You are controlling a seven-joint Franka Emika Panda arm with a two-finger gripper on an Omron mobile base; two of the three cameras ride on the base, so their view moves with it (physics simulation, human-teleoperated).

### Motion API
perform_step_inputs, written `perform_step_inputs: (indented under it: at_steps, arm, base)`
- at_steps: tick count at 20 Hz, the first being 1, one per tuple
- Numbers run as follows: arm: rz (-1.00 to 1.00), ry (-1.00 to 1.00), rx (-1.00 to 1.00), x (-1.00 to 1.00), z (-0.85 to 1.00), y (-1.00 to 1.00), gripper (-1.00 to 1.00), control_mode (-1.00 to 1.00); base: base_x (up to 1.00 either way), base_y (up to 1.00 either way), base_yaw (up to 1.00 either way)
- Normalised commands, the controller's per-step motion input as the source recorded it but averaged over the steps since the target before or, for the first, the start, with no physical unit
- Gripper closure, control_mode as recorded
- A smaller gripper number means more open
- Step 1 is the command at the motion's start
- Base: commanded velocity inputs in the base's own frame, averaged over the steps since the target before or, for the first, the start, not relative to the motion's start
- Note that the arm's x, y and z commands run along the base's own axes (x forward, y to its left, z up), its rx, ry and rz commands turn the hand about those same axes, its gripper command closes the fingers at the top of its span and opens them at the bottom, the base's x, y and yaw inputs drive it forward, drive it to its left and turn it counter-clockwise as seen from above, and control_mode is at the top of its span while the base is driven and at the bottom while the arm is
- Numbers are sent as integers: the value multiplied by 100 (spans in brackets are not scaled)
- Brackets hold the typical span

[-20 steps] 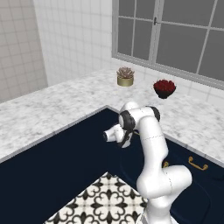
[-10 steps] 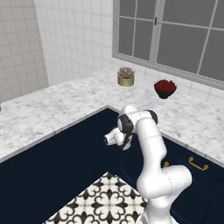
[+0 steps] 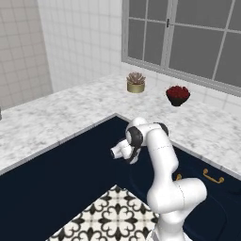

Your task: Take a straw from the drawer in front and place it inside the glass cup on the dining counter.

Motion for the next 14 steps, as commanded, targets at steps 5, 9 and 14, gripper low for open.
perform_step_inputs:
  at_steps: [5, 9, 14]
  arm:
    - [17, 2, 24, 14, -15, -21, 100, -100]
    - [20, 2, 32, -4, 0, -6, 100, -100]
    - [20, 2, 39, -41, 0, 0, 100, -100]
  base:
    - [0, 0, 0]
    - [0, 0, 0]
    - [0, 0, 0]
